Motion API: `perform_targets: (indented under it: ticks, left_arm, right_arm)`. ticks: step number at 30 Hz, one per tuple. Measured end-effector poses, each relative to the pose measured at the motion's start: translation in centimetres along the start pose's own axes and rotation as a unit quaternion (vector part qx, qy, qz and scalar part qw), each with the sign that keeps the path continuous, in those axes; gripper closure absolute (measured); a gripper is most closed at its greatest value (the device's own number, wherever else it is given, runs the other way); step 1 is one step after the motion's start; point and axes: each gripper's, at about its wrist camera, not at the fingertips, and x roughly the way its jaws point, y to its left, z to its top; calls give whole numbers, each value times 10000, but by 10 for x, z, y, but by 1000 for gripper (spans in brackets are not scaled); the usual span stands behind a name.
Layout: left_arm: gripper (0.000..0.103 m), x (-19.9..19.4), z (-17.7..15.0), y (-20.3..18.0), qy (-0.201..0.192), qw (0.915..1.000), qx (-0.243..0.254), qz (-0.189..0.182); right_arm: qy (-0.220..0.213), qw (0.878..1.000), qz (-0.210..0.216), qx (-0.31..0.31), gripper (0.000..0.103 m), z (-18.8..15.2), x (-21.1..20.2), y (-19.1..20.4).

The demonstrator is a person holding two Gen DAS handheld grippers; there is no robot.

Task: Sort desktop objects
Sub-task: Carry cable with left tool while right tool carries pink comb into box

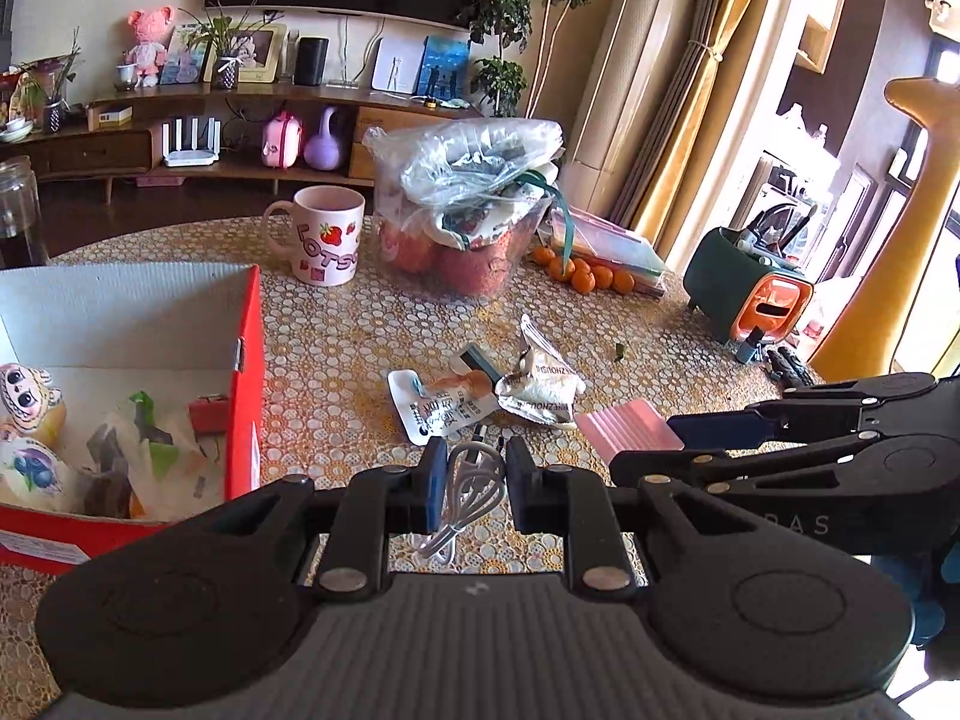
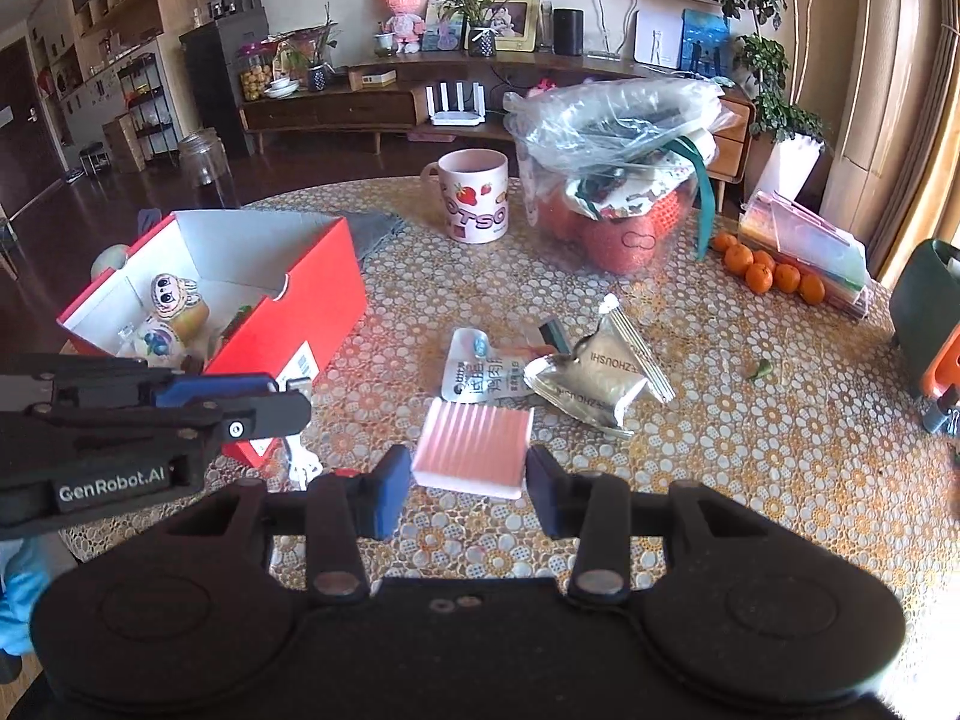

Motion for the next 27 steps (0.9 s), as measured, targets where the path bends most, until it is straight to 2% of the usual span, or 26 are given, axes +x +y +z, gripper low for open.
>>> perform_targets:
  ticks: [11, 20, 27]
  left_arm:
    - [84, -44, 30, 51, -373, 9990, -67, 221]
    - [83, -71, 45, 100, -449, 9971, 6, 606]
    - [83, -89, 60, 152, -324, 9950, 5, 948]
  right_arm:
    - [-157, 9991, 193, -357, 62, 32, -2, 47]
    - [-225, 9966, 458, -651, 62, 62, 13, 91]
    - [-209, 9934, 659, -913, 62, 82, 36, 132]
